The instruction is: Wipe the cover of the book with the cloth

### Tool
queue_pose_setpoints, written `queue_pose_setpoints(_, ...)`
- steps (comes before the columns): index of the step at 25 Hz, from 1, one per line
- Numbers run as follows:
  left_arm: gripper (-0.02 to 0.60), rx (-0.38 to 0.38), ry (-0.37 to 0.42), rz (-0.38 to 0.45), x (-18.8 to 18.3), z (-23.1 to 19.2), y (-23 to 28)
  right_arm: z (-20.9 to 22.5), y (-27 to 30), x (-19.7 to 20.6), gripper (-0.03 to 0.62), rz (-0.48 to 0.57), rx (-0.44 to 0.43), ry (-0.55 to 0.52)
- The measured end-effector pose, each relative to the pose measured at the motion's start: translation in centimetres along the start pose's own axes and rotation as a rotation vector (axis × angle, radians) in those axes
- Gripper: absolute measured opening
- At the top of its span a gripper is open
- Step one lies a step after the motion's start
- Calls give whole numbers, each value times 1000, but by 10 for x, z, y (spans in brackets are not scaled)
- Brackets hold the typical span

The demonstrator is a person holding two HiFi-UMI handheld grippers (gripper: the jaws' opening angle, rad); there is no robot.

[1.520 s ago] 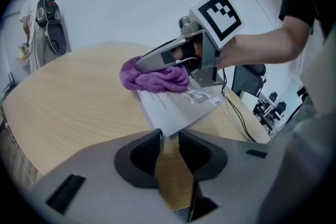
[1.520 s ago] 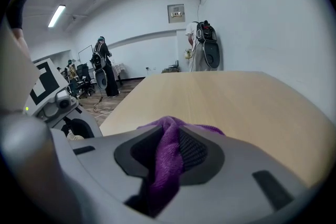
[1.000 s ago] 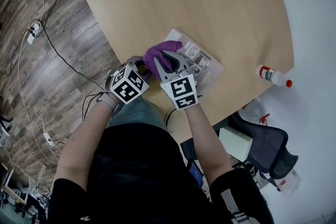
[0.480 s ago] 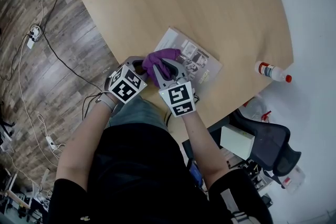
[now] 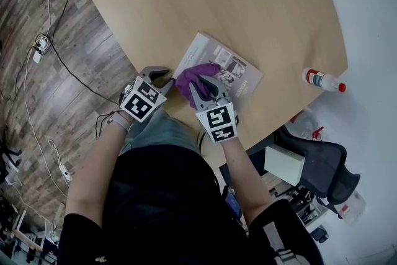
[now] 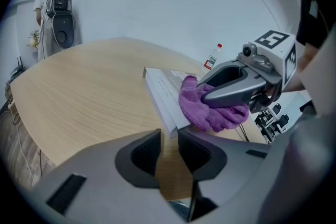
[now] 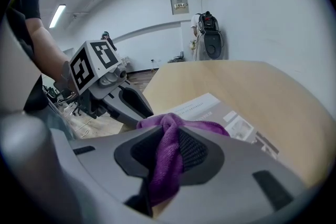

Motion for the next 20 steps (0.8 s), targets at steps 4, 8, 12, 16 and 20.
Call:
queue_pose_setpoints(4, 115, 0, 38, -9, -4, 3, -6, 5, -7, 8, 95, 0, 12, 25)
queue_pose_setpoints(8, 108, 5, 52, 12, -8, 4, -15, 8, -9, 14, 95, 12, 20, 48)
queue_pose_setpoints(12, 81, 11, 31, 63, -21, 1, -21, 7, -8, 11, 95, 23, 20, 61)
queue_pose_setpoints(16, 56, 30, 28, 83, -31, 3, -13, 6, -6, 12, 95, 30, 21, 71)
queue_pose_setpoints(20, 23, 20, 21, 89, -39, 4, -8, 8, -6, 14, 95, 30, 27, 79)
Point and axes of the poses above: the fingertips, and each gripper's own axes: y forward along the fingers, z to its right, x out of its underside, the point moved 6 cm from there along -y, backward along the fingers, and after that the axes turned 5 degrees about -z, right-handed, at the moved point
